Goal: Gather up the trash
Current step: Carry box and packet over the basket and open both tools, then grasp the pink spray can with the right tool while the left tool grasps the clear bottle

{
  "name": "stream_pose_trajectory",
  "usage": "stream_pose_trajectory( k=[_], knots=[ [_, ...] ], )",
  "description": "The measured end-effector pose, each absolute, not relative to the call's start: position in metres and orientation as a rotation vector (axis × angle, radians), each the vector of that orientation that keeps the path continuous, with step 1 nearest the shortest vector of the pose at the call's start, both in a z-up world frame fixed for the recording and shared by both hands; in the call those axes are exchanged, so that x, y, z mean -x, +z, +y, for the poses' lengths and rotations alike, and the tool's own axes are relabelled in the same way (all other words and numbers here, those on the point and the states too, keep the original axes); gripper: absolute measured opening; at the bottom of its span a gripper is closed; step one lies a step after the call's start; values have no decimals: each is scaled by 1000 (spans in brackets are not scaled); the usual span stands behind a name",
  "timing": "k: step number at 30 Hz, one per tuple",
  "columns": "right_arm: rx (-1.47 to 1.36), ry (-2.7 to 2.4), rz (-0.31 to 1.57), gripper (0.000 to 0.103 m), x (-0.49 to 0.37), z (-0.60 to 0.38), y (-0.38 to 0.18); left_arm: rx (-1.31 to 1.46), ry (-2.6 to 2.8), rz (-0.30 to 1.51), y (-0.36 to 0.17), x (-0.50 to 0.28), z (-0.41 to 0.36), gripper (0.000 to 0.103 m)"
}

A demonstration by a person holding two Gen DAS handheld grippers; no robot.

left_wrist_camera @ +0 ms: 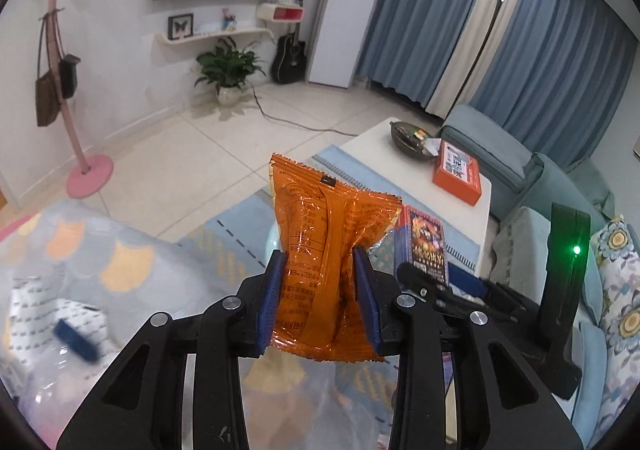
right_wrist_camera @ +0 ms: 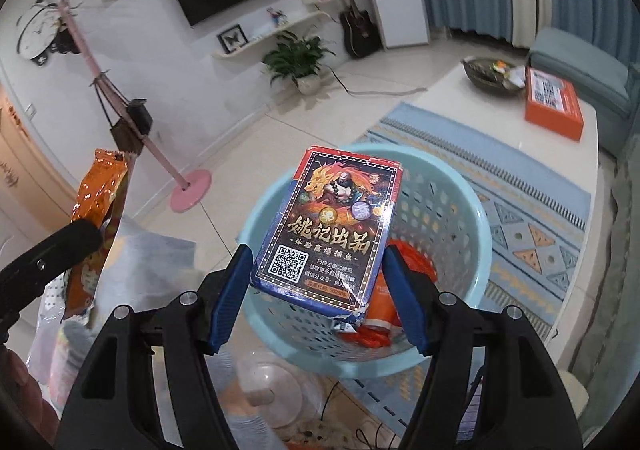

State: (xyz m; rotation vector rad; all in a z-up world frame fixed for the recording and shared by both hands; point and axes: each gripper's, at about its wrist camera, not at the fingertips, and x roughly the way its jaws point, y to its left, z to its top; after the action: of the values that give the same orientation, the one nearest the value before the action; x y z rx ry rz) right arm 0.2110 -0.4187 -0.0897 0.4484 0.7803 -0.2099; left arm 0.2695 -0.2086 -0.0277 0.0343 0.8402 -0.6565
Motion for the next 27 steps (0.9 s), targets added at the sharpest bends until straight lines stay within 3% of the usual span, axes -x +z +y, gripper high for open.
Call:
stream_pose_trajectory(
  k=[2,6,17,27],
  knots=[
    [-471,-219,798,64,-212,-426,-98,-38,-658,857,-36,-273,-217,36],
    [-506,-228,817,64,-212,-438,-107,-39,-651,858,-41,-280,-224,59],
    [-504,-209,813,65,-205,-434,-99,-36,-650,830,-36,-271,-219,71],
    [-509,-229,784,65,-188,-430,-83,5,-703,846,-38,-276,-224,71]
  ],
)
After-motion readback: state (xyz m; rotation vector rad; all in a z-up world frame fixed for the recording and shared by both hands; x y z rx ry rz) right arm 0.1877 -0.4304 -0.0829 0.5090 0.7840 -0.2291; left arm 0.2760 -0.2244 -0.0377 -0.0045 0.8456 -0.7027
